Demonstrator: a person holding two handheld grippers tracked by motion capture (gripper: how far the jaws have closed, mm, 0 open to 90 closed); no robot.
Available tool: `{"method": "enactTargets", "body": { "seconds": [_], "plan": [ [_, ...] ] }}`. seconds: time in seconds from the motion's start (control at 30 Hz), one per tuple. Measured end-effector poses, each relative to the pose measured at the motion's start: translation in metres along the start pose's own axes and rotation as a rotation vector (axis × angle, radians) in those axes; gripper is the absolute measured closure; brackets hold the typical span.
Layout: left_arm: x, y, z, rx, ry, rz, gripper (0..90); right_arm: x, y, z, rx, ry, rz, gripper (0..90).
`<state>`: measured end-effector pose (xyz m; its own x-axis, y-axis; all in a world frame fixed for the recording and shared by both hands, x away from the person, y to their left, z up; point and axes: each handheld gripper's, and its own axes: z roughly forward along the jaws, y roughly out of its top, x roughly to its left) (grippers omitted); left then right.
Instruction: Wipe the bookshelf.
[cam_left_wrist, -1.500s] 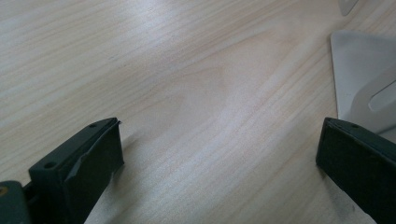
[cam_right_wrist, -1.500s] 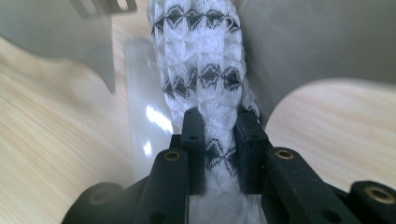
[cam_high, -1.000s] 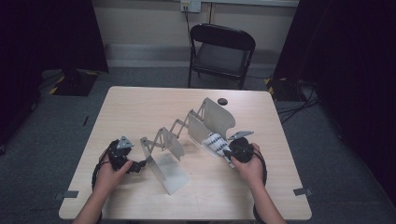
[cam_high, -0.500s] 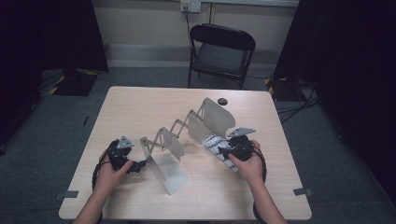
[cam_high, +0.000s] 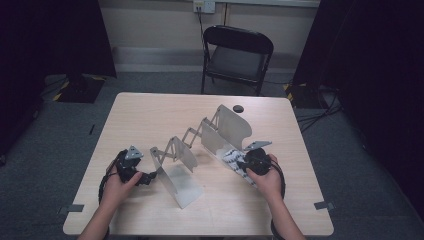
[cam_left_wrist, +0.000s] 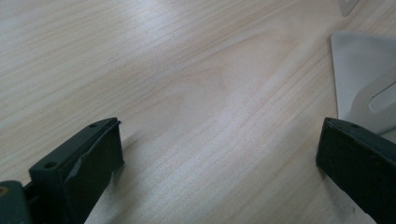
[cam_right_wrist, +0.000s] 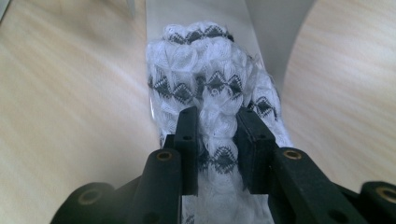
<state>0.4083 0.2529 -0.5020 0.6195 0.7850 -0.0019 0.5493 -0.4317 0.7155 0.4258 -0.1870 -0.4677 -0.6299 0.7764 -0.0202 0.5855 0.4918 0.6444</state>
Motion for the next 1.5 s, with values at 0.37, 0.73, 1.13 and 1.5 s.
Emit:
{"method": "enactTargets", "body": {
  "seconds": [0.37, 0.73, 1.13, 1.5],
  "plan": [
    [0.0, 0.0, 0.0, -0.001, 0.0, -0.001, 0.2, -0.005, -0.011, -0.027, -0.047, -0.001, 0.03, 51.0],
    [0.0, 0.0, 0.0, 0.0, 0.0, -0.001, 0.2, 0.005, -0.006, -0.002, -0.027, -0.001, -0.036, 68.5],
    [0.001, 0.001, 0.001, 0.001, 0.0, 0.004, 0.0, -0.008, -0.03, -0.034, -0.024, -0.005, 0.031, 59.0],
    [0.001, 0.001, 0.001, -0.001, 0.001, 0.002, 0.0, -0.017, 0.022, -0.035, -0.156, -0.014, 0.097, 58.0]
  ]
}}
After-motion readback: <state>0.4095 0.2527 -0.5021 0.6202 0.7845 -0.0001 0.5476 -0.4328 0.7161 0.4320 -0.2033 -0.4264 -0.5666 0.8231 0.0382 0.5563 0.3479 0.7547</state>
